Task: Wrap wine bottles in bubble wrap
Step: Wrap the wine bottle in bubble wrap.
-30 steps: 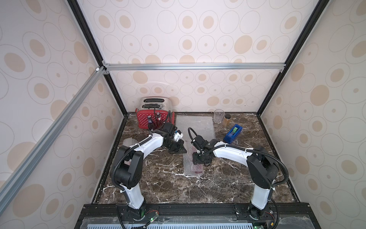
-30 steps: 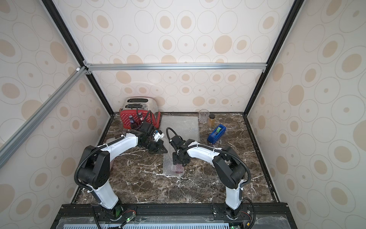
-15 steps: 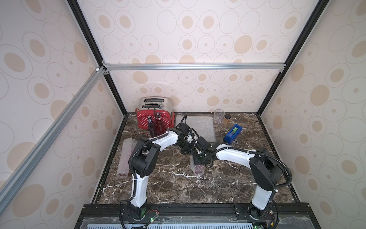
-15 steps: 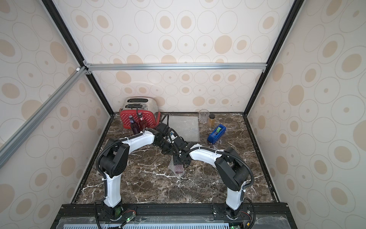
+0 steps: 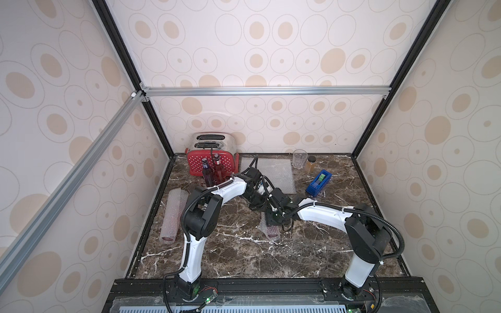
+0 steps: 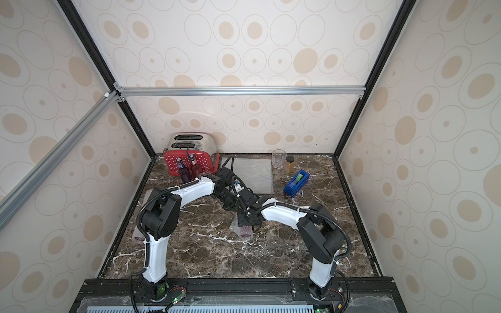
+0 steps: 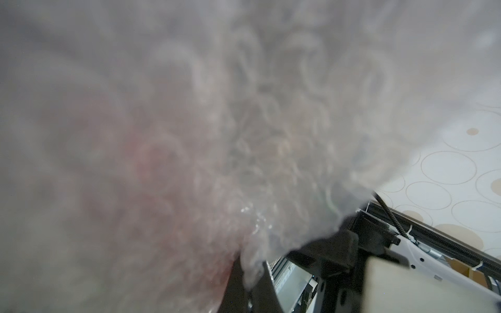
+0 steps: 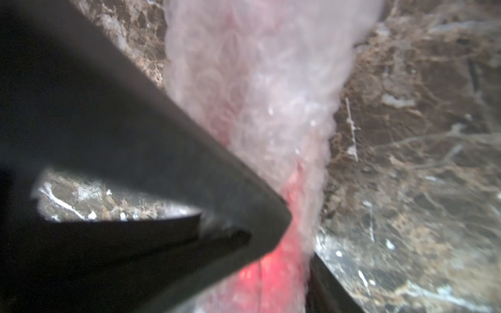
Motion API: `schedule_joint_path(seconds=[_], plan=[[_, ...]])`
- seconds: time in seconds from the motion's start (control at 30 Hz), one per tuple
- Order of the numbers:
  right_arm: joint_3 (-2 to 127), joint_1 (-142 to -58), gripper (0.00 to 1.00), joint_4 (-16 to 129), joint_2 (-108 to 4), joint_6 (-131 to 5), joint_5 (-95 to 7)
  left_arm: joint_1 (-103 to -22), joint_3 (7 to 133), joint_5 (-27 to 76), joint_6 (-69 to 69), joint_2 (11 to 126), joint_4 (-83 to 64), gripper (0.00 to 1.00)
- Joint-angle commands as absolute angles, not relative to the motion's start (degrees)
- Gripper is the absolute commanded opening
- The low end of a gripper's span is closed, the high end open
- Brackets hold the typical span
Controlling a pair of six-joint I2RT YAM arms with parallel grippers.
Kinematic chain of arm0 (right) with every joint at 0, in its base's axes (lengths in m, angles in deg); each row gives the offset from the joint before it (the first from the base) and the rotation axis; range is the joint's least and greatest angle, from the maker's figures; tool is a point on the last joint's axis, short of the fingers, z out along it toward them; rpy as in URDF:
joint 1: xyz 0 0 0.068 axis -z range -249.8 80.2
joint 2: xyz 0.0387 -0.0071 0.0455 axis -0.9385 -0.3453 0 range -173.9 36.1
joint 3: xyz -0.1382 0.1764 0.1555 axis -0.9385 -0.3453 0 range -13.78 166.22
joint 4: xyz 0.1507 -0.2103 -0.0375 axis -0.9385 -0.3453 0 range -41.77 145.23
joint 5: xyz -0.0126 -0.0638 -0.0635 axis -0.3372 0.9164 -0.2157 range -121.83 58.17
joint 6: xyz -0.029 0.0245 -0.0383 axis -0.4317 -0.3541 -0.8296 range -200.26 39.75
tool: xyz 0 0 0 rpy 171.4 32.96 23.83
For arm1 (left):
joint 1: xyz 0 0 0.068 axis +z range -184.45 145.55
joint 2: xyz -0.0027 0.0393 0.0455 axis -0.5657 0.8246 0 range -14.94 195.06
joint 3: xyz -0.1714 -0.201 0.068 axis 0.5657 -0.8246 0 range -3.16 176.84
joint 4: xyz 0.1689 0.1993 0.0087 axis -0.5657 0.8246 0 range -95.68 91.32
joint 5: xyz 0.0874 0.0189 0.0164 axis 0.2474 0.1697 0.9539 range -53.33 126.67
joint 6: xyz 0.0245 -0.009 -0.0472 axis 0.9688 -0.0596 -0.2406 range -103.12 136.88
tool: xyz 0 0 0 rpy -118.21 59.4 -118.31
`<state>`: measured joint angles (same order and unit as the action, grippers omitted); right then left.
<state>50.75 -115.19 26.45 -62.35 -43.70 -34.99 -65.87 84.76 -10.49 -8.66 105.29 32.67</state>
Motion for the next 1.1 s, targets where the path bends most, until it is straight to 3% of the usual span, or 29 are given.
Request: schedule_joint_path(seconds=[0.0,0.27,0.53,0.6,0.87,0.93,1.07], plan=[[50.2,-117.5,0.63,20.2,-56.1,-45.9,-37.6,-67.1,82.4,1.4,-5.5,110.8,35.3,0.01],[50.3,-116.5,0.63,18.9,-47.1,-42.9,-37.7,-67.1,82.2,1.6,-5.7,111.2,35.1,0.02],[51.3,-116.5,0.58,22.7,-52.7,-39.4,-37.5,-67.1,81.9,2.1,-5.7,111.2,35.2,0.04],[51.8,-116.6,0.54,21.7,-54.0,-39.7,-36.4,-67.1,81.7,2.2,-5.6,111.1,35.3,0.04],[49.6,-114.1,0.17,16.3,-54.0,-40.8,-33.4,-67.1,81.6,2.7,-5.3,110.9,35.3,0.07],[47.6,-113.0,0.12,17.7,-52.3,-40.6,-34.5,-67.1,81.5,3.0,-5.1,110.8,35.4,0.07],[43.6,-110.4,0.12,20.8,-49.6,-40.3,-38.3,-67.1,81.4,3.5,-4.8,110.7,35.3,0.08]])
